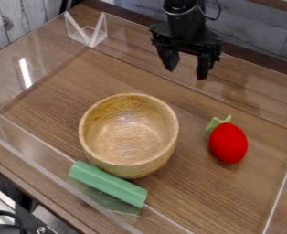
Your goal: Move the red fruit to the left
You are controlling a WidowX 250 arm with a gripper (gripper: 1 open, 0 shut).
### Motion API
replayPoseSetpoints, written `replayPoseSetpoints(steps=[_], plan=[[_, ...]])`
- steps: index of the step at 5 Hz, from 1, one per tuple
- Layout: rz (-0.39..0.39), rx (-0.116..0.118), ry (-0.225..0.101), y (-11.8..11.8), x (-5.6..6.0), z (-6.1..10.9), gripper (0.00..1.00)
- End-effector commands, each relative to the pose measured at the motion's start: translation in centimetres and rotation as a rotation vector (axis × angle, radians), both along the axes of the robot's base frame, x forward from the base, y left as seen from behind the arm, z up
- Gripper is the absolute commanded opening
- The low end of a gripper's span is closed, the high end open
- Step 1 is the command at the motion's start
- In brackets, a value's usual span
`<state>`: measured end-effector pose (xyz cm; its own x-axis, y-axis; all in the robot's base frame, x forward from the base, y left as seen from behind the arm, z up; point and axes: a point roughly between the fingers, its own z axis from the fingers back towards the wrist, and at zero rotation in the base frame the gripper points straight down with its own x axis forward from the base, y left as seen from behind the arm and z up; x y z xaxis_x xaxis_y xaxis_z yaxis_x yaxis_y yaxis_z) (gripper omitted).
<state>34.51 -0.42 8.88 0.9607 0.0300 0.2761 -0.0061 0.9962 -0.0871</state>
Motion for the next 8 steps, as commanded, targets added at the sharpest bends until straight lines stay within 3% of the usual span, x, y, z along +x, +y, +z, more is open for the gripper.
replayPoseSetpoints(steps=[1, 2, 4, 6, 8], plan=[[-0.038, 0.004, -0.029, -1.3, 0.6, 0.6, 1.00], [-0.062, 0.003, -0.038, -1.9, 1.1, 0.8, 1.00], [-0.121, 0.005, -0.022, -3.6, 1.5, -0.3, 1.00], [-0.133, -0.001, -0.026, -2.9, 2.2, -1.3, 1.00], [-0.167, -0.010, -0.028, -0.7, 1.3, -0.5, 1.00]])
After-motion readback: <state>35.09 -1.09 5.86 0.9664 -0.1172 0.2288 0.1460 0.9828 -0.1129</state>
